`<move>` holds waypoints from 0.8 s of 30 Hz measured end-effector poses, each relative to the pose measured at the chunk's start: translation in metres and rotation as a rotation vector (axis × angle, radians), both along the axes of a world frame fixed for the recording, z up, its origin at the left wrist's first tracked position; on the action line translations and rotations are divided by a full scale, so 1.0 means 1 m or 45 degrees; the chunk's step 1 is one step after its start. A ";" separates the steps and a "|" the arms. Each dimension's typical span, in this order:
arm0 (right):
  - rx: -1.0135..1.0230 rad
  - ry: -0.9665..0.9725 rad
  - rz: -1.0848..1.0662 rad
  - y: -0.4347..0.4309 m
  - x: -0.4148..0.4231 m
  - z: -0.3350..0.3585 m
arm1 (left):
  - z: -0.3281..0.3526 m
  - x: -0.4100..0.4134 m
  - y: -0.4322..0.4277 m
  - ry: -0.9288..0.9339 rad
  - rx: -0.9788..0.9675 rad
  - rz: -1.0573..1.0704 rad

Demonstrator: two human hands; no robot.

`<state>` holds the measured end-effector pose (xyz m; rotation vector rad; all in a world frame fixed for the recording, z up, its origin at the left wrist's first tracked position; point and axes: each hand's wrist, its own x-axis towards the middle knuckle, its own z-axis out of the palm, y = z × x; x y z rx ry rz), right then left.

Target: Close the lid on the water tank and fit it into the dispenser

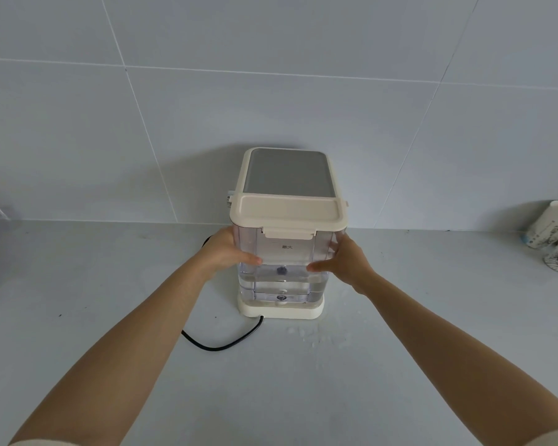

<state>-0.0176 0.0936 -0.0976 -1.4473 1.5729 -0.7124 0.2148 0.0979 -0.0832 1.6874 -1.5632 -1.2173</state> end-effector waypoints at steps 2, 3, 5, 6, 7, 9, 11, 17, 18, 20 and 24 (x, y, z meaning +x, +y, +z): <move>-0.002 0.005 0.006 0.001 -0.001 -0.001 | 0.000 0.000 0.001 -0.015 -0.012 -0.008; -0.002 0.010 0.009 0.001 -0.001 -0.001 | 0.000 0.000 0.001 -0.025 -0.019 -0.012; 0.001 0.014 0.014 0.001 -0.002 -0.001 | -0.001 0.000 0.002 -0.035 -0.034 -0.023; 0.001 0.012 0.015 0.001 -0.002 -0.001 | -0.002 0.000 0.002 -0.036 -0.040 -0.028; 0.002 0.019 0.018 0.001 -0.002 -0.001 | -0.002 -0.001 0.003 -0.045 -0.044 -0.030; -0.003 0.048 0.025 0.002 -0.001 -0.001 | -0.003 -0.001 0.004 -0.052 -0.057 -0.034; -0.009 0.067 0.031 0.003 -0.001 -0.001 | -0.003 -0.003 0.006 -0.051 -0.071 -0.037; -0.029 0.154 0.083 0.009 -0.001 0.003 | -0.005 -0.006 0.015 -0.083 -0.099 0.030; -0.052 0.162 0.103 0.010 -0.002 0.003 | -0.007 -0.007 0.017 -0.098 -0.125 0.055; -0.114 0.167 0.149 0.013 -0.003 0.005 | -0.004 -0.011 0.023 -0.131 -0.214 0.091; -0.276 0.208 0.184 0.017 -0.008 0.023 | 0.012 -0.016 0.030 -0.091 -0.403 0.123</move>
